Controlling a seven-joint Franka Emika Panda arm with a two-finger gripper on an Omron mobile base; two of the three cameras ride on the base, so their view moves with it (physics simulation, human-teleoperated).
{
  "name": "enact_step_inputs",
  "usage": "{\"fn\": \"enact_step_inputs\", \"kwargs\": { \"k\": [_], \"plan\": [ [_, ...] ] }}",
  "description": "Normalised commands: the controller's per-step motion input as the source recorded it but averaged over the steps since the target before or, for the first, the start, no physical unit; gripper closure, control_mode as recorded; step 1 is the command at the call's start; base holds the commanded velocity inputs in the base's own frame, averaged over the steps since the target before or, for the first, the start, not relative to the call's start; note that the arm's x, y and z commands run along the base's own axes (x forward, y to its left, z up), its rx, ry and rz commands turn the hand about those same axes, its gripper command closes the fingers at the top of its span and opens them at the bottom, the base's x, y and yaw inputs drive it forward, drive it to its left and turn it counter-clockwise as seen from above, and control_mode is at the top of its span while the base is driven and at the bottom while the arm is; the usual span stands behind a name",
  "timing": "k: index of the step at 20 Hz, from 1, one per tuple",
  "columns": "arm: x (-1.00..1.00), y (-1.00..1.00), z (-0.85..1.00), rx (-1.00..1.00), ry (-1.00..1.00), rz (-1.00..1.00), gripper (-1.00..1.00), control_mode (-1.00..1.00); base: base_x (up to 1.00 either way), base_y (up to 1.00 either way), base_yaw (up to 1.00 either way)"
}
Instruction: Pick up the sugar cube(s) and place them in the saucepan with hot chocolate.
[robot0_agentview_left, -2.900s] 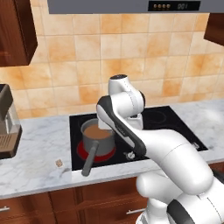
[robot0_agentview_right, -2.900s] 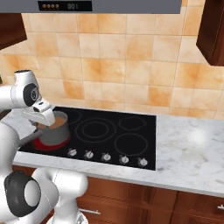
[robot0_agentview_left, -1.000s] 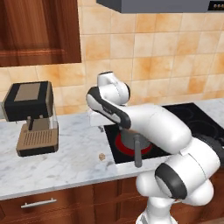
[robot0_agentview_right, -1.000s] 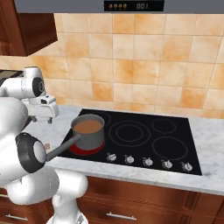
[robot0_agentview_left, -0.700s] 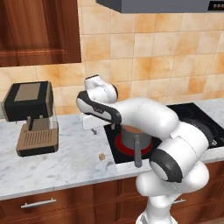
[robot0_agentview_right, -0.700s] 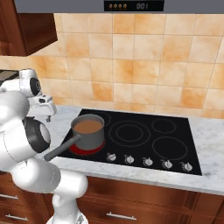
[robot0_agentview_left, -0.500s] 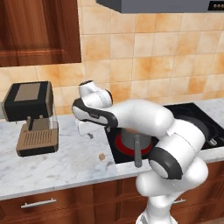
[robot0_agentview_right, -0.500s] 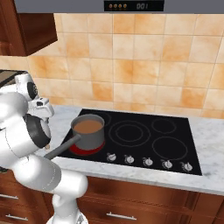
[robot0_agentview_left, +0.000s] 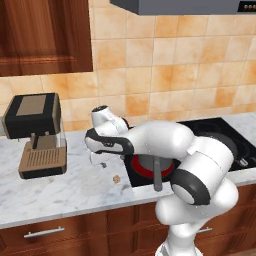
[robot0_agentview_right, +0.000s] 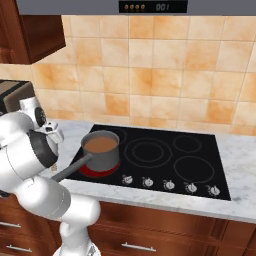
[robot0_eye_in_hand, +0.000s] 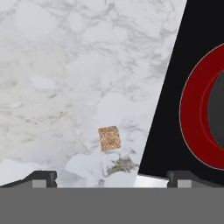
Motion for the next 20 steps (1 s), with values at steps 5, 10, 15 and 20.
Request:
{"fn": "enact_step_inputs", "kwargs": {
  "k": [5,10,15,20],
  "plan": [
    [0.01,0.00,-0.27,0.05,-0.13,0.00,-1.00,-1.00,0.00,0.00,0.00],
    [0.00,0.00,-0.28,0.00,0.02,0.00,-1.00,-1.00,0.00,0.00,0.00],
    [0.00,0.00,-0.32,0.00,0.06,0.00,-1.00,-1.00,0.00,0.00,0.00],
    [0.00,0.00,-0.26,0.00,0.01,0.00,-1.00,-1.00,0.00,0.00,0.00]
  ]
}}
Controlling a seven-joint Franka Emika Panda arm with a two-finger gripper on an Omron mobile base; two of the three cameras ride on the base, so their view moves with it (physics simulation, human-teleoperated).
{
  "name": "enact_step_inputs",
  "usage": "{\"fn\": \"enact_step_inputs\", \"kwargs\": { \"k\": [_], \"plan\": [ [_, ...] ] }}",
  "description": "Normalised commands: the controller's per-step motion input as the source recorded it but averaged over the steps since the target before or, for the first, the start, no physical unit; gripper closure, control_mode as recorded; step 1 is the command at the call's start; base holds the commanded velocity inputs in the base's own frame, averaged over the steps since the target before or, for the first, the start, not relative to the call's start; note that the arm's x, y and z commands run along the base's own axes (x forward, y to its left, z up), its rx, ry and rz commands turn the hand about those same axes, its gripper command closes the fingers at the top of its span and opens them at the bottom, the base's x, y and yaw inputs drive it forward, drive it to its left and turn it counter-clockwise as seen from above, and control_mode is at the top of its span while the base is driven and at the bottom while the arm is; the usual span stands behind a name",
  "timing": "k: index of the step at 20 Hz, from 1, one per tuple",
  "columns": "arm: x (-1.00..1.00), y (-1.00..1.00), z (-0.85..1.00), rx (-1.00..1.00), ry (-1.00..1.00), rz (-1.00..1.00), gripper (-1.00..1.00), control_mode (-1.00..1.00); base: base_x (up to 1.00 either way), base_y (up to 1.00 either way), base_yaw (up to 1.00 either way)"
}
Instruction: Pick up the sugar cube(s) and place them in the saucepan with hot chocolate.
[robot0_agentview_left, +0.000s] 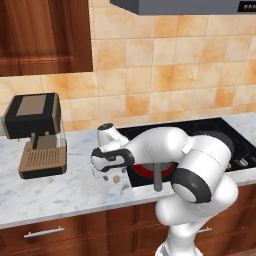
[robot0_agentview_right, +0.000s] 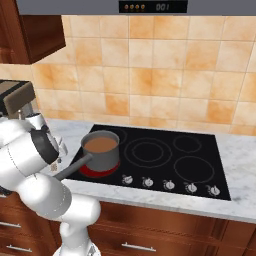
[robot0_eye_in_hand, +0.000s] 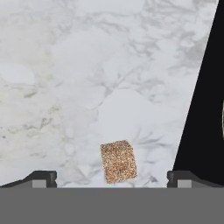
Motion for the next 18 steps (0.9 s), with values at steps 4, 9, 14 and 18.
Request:
{"fn": "enact_step_inputs", "kwargs": {
  "k": [4,9,14,18],
  "plan": [
    [0.00,0.00,-0.19,0.00,0.00,0.00,-1.00,-1.00,0.00,0.00,0.00],
    [0.00,-0.06,-0.32,-0.02,0.01,-0.01,-1.00,-1.00,0.00,0.00,0.00],
    [0.00,-0.08,-0.24,-0.01,0.01,-0.02,-1.00,-1.00,0.00,0.00,0.00],
    [0.00,0.00,-0.05,0.00,0.00,0.00,1.00,-1.00,0.00,0.00,0.00]
  ]
}}
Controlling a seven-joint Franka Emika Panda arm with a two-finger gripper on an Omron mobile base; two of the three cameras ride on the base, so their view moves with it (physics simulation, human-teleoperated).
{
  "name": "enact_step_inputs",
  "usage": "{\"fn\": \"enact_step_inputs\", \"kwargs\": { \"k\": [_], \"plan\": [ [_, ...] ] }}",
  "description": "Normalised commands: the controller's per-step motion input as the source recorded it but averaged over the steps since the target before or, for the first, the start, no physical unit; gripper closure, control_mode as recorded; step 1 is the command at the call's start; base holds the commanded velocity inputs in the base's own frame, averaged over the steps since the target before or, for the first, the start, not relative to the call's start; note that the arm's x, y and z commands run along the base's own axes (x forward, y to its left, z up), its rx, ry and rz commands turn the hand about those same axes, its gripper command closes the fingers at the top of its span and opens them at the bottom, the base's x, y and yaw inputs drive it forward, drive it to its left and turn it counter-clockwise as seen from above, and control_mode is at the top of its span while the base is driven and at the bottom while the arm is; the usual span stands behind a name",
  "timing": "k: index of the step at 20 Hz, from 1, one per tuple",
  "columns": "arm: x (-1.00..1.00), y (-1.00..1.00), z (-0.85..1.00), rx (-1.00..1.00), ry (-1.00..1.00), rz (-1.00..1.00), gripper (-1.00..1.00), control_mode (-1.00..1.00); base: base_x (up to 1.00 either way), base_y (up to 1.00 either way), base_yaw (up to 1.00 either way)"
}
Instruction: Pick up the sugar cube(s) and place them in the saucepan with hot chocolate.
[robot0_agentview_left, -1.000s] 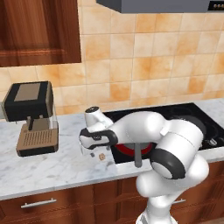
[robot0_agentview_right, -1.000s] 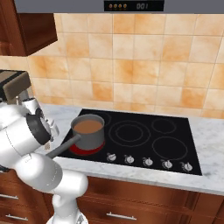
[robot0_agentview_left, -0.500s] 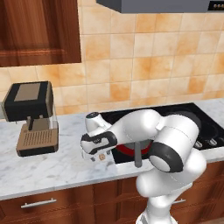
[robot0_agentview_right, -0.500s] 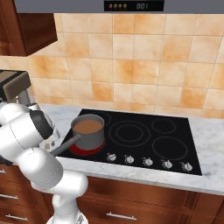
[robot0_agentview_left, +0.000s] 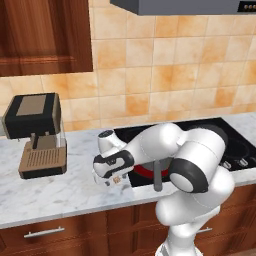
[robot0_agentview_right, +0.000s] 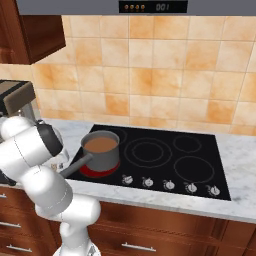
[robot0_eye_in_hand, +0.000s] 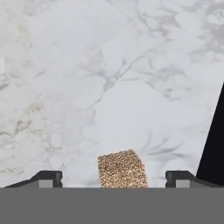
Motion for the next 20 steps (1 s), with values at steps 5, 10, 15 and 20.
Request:
{"fn": "enact_step_inputs", "kwargs": {
  "k": [5,10,15,20],
  "plan": [
    [0.00,0.00,-0.01,0.00,0.00,0.00,1.00,-1.00,0.00,0.00,0.00],
    [-0.01,-0.08,0.12,0.01,0.00,0.00,1.00,-1.00,0.00,0.00,0.00],
    [0.00,-0.43,0.71,0.07,-0.03,0.07,1.00,-1.00,0.00,0.00,0.00],
    [0.00,-0.28,0.96,0.13,-0.04,0.00,1.00,-1.00,0.00,0.00,0.00]
  ]
}}
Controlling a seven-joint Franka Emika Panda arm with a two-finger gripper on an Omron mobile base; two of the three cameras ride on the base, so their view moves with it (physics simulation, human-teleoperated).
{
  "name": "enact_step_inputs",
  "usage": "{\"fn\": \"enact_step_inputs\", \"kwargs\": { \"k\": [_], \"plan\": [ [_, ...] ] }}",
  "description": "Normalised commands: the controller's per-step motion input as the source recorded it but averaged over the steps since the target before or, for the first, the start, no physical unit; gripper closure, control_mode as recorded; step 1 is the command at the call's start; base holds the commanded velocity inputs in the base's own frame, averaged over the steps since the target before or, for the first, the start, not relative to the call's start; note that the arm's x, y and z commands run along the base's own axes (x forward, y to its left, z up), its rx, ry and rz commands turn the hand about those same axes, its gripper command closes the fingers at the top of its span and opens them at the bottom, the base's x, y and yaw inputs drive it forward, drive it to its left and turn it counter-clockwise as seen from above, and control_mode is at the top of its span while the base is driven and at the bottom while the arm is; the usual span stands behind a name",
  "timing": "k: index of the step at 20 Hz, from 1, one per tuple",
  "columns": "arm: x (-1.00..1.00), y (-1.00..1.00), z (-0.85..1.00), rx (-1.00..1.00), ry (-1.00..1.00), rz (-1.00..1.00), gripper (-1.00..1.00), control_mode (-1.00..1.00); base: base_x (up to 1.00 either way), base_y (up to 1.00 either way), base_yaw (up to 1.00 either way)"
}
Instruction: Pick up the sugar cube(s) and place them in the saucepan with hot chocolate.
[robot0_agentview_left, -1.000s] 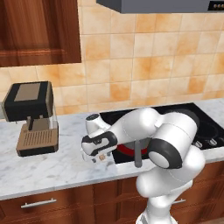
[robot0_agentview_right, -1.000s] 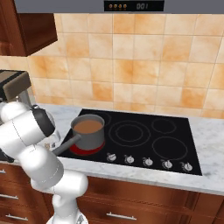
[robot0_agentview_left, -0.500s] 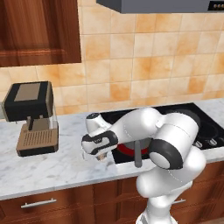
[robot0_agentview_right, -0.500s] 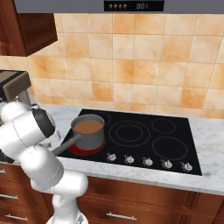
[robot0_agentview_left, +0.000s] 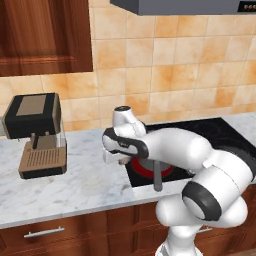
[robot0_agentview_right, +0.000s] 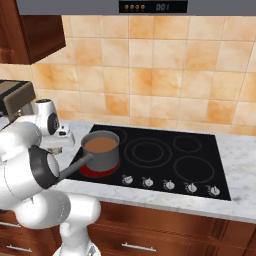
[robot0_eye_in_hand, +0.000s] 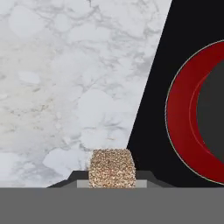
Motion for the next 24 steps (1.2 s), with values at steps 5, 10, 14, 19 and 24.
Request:
{"fn": "enact_step_inputs", "kwargs": {
  "k": [5,10,14,19,24],
  "plan": [
    [0.00,-0.12,1.00,0.00,0.07,0.00,1.00,-1.00,0.00,0.00,0.00],
    [0.00,-0.17,1.00,-0.06,0.03,0.00,1.00,-1.00,0.00,0.00,0.00],
    [0.00,-0.59,0.42,-0.17,-0.01,-0.04,1.00,-1.00,0.00,0.00,0.00],
    [-0.01,-0.84,0.03,0.04,-0.05,-0.06,1.00,-1.00,0.00,0.00,0.00],
    [0.08,-0.70,-0.05,0.04,-0.01,-0.02,1.00,-1.00,0.00,0.00,0.00]
  ]
}}
